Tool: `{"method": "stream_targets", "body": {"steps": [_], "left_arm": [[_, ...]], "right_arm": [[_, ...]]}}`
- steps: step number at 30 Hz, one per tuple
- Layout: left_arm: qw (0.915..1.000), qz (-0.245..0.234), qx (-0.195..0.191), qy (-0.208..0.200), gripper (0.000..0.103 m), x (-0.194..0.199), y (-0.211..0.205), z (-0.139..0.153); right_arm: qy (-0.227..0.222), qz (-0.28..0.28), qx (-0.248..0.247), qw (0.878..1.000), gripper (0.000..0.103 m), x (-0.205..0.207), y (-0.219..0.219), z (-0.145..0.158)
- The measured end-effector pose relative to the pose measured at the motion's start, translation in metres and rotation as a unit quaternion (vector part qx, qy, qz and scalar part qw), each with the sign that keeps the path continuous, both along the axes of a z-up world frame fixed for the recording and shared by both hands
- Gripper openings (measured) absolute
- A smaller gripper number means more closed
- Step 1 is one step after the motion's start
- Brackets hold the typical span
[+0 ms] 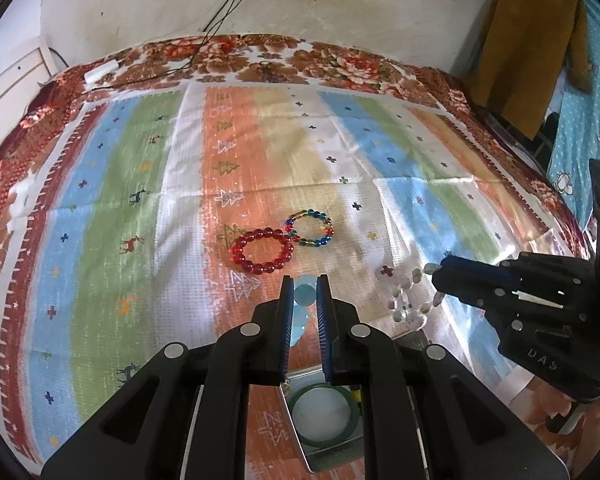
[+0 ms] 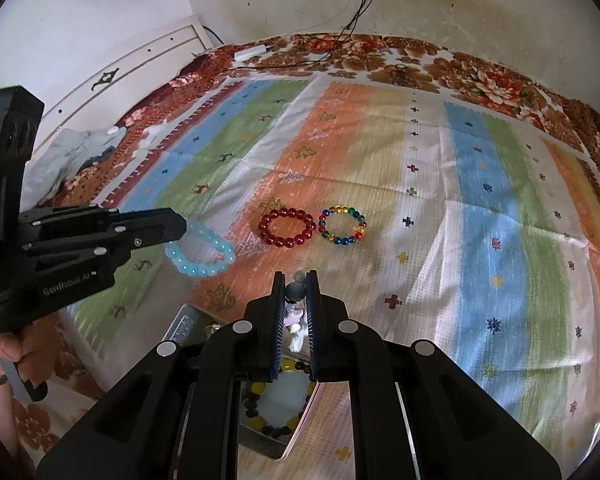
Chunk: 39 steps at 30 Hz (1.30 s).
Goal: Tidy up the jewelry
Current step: 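Carry both held bracelets over the tin box and open both tools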
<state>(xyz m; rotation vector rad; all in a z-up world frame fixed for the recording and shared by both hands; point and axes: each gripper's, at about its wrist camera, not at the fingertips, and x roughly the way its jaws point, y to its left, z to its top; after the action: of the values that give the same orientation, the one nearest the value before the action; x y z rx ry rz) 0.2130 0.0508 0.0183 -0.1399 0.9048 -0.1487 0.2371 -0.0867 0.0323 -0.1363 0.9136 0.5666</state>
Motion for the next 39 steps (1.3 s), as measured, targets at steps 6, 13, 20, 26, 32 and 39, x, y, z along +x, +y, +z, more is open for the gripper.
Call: {"method": "stream_targets", "body": {"steps": [6,13,20,26,32,39], "left_arm": [[0.9999,-0.009,0.004,-0.009,0.011,-0.011,-0.008,0.005],[0.9997,-0.016,0.002,-0.019,0.011,-0.028,-0.015,0.010],[0.9995,-0.024,0.002,-0.021,0.011,-0.040,-0.025,0.010],[0.9995,-0.024,0.002,-0.020,0.011,-0.051,-0.029,0.007],[0.9994,-0.028,0.005,-0.020,0.011,-0.058,-0.037,0.006],[0.9997,-0.019,0.017,-0.002,0.011,-0.064,-0.038,-0.004]], "right_arm": [[-0.004,0.001,0.008,1.000,0.011,-0.009,-0.004,0.004],[-0.005,0.004,0.015,1.000,0.011,-0.020,-0.008,0.006],[0.004,0.006,0.014,1.000,0.011,-0.032,-0.009,-0.001],[0.005,0.009,0.018,1.000,0.011,-0.044,-0.010,-0.001],[0.013,0.012,0.026,1.000,0.011,-0.052,-0.010,0.000],[0.024,0.019,0.022,0.999,0.011,-0.055,-0.010,-0.007]]}}
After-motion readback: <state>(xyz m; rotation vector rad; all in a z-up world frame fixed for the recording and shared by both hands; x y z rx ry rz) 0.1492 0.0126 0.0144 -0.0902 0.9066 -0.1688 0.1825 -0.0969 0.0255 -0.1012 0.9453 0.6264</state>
